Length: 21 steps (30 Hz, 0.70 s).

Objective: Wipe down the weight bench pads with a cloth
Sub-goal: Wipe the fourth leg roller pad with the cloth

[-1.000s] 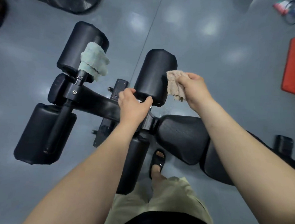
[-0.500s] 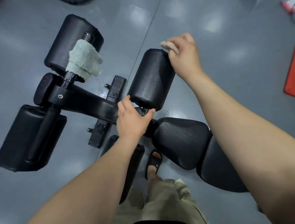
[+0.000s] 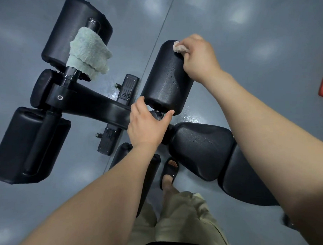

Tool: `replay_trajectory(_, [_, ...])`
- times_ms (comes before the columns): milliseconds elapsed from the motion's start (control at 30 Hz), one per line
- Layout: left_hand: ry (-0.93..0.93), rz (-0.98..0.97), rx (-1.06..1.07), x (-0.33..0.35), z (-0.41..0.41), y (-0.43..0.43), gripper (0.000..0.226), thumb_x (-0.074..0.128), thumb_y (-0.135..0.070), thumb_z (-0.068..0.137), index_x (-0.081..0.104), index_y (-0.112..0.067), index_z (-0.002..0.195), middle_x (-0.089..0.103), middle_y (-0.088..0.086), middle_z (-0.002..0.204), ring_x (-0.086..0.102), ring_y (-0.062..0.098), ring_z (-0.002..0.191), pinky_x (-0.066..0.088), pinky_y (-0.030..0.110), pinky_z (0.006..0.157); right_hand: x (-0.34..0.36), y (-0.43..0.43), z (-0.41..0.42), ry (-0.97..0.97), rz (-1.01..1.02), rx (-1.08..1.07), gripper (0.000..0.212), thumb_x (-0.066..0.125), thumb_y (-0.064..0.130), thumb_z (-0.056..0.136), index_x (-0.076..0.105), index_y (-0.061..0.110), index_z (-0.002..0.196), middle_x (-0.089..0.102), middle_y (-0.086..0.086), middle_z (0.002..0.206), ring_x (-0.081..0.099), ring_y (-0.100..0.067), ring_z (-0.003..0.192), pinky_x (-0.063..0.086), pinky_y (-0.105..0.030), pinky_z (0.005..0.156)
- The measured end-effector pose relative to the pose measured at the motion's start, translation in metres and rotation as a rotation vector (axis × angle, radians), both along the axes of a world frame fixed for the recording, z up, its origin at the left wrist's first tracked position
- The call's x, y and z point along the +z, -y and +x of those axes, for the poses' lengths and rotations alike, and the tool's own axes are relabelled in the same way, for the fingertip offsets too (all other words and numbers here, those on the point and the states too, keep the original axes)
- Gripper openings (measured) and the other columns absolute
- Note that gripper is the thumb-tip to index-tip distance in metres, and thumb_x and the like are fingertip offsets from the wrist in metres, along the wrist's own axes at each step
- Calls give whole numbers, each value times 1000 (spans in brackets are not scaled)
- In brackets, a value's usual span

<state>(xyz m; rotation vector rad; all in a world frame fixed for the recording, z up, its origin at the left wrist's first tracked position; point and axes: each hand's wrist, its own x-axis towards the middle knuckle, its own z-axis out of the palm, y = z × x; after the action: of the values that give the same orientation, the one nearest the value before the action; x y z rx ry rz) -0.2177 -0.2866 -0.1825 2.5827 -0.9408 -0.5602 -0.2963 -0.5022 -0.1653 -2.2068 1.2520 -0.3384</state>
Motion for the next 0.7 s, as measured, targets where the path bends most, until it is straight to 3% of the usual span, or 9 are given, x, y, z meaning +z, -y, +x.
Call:
replay_trajectory(267, [5, -24, 2, -1, -1, 0, 92, 69, -76, 71, 36, -24, 139, 52, -3, 135, 56, 24, 121, 53, 47, 86, -3, -31, -6, 27, -27, 91, 40, 42, -2, 80, 72, 8, 104, 64, -13, 115, 59, -34, 111, 44, -30, 93])
replay_trajectory(433, [9, -34, -17, -3, 0, -1, 92, 68, -75, 71, 36, -22, 139, 51, -4, 135, 57, 23, 120, 52, 45, 82, -10, -54, -9, 58, -64, 128, 43, 40, -2, 79, 72, 8, 106, 64, -12, 111, 57, -38, 104, 47, -38, 91])
replay_trajectory(700, [6, -33, -21, -7, 1, -2, 92, 72, -69, 71, 37, -21, 141, 50, -2, 137, 55, 23, 123, 50, 45, 88, -15, -84, -14, 107, -75, 187, 48, 43, -6, 77, 73, 8, 111, 64, -11, 110, 56, -36, 98, 44, -30, 86])
